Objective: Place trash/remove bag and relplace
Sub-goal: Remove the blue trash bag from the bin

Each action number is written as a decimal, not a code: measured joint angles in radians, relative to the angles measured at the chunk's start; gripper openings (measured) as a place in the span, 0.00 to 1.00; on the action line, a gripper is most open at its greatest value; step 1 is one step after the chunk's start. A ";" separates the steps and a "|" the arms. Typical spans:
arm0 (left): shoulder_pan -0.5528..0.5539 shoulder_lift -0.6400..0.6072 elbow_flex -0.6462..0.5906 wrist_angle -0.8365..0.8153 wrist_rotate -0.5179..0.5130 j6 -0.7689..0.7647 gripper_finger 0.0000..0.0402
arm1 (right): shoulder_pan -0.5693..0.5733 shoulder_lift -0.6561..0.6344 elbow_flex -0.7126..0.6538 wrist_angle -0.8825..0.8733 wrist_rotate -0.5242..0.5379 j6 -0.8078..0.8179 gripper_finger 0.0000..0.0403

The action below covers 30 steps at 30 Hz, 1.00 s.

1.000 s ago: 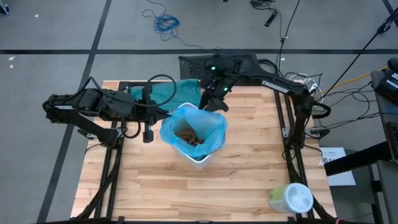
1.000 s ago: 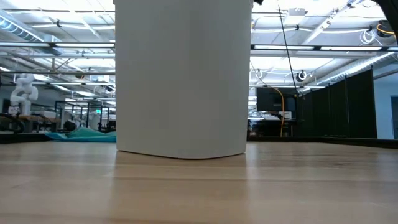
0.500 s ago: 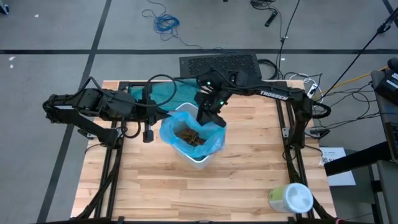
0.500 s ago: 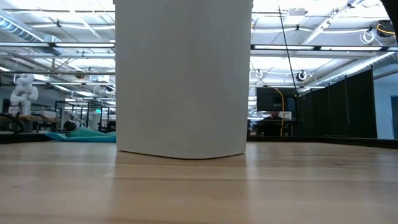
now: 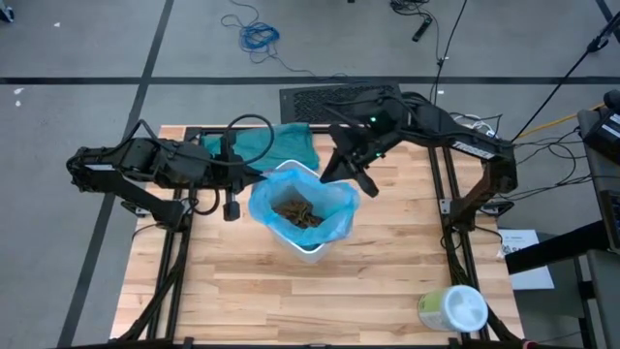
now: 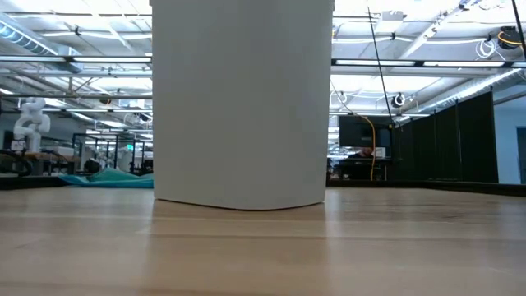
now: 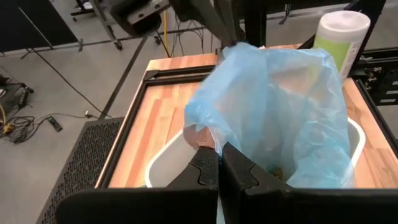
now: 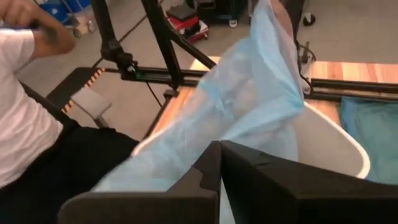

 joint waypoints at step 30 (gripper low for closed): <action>0.000 0.001 0.000 -0.003 0.010 0.000 0.00 | -0.208 0.202 0.000 -0.129 -0.458 0.009 0.56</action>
